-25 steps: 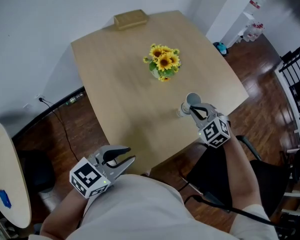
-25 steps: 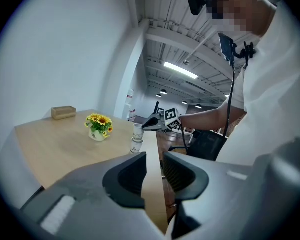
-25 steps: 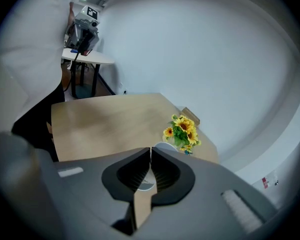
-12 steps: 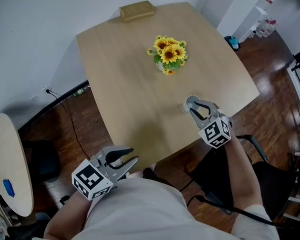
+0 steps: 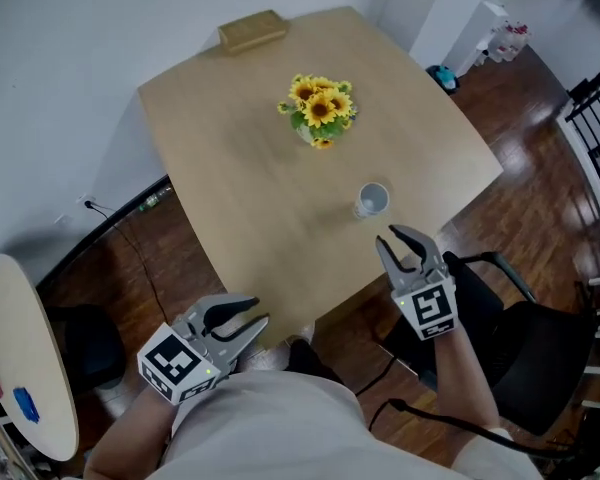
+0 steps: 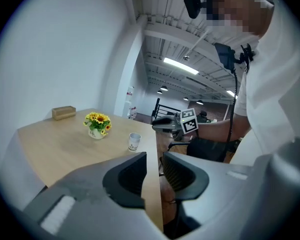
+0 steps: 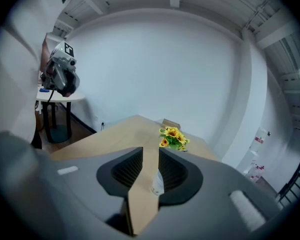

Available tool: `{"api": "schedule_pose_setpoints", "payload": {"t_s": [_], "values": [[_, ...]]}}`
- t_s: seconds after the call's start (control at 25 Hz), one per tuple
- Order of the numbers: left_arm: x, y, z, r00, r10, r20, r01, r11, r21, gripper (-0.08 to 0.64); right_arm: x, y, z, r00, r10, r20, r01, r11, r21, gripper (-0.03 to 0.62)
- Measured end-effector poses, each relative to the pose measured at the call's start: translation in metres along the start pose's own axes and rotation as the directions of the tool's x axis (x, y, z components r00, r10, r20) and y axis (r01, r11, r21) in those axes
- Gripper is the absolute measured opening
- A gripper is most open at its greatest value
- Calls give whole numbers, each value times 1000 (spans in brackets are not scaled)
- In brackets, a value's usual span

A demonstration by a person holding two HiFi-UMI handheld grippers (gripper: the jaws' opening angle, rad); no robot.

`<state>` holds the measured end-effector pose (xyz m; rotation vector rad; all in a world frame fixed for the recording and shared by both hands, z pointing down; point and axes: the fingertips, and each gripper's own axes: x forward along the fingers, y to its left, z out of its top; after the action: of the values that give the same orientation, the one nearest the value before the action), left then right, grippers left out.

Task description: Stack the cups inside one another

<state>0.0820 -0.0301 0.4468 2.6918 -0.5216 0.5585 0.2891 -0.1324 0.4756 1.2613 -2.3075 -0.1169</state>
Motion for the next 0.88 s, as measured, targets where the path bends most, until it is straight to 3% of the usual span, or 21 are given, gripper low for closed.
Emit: {"api": "schedule_pose_setpoints", "payload": {"t_s": [0.12,0.36,0.68,0.88], "values": [[-28,4,0,999,-32,28,30,998,46,109,-34,39,12,998,-56,-8,56,996,70,94],[-113,21,-30,995,-91,39,87,991,101,109,-85,141,46,976,-201,-83,209,972,103,78],[-194,35,-84,980,-197,28,192,974,116,104,-142,286,92,929,-350,-121,370,889,271,76],[-218,28,-89,972,-234,40,225,962,158,104,-176,318,109,879,-439,-189,477,820,317,45]]}}
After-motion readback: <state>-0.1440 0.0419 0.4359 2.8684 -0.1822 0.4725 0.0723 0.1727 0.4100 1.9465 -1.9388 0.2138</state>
